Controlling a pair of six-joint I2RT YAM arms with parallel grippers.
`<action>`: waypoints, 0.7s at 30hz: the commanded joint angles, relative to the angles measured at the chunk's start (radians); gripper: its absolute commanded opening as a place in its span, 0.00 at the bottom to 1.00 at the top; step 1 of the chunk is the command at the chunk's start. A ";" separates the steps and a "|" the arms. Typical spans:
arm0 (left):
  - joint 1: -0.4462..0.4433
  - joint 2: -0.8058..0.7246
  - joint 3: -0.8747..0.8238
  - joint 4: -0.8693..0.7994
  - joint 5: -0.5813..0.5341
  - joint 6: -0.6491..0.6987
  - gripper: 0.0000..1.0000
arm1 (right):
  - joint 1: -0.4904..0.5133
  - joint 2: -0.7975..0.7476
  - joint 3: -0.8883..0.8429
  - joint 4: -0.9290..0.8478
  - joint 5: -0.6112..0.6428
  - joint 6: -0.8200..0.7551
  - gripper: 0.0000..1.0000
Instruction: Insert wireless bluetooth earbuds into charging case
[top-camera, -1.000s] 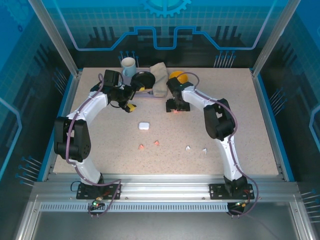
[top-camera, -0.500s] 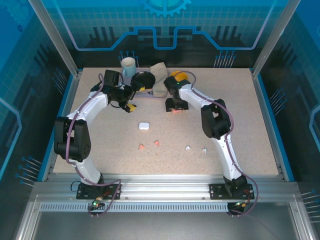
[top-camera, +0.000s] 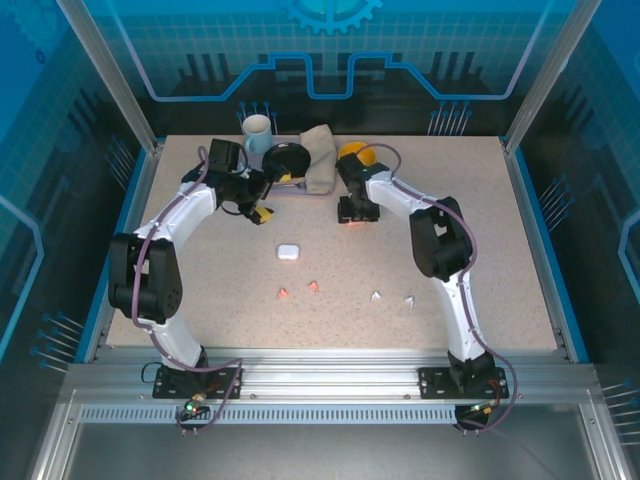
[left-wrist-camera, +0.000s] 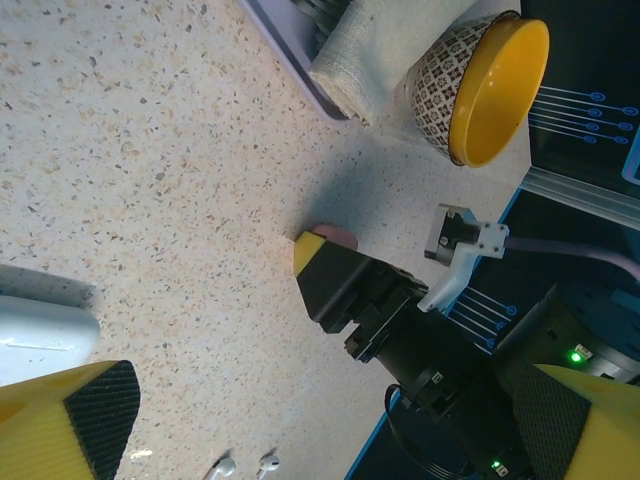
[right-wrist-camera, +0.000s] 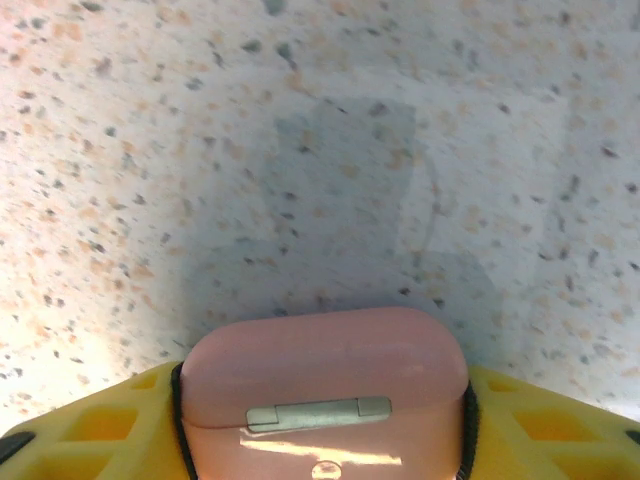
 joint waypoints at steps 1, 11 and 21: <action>-0.017 0.008 0.014 -0.026 0.027 0.034 0.99 | -0.018 -0.080 -0.128 0.069 -0.055 0.054 0.48; -0.080 0.041 0.003 -0.020 0.074 -0.039 0.99 | -0.007 -0.353 -0.455 0.396 -0.192 0.097 0.46; -0.164 0.137 0.048 0.094 0.182 -0.285 0.99 | -0.002 -0.609 -0.682 0.697 -0.319 0.059 0.46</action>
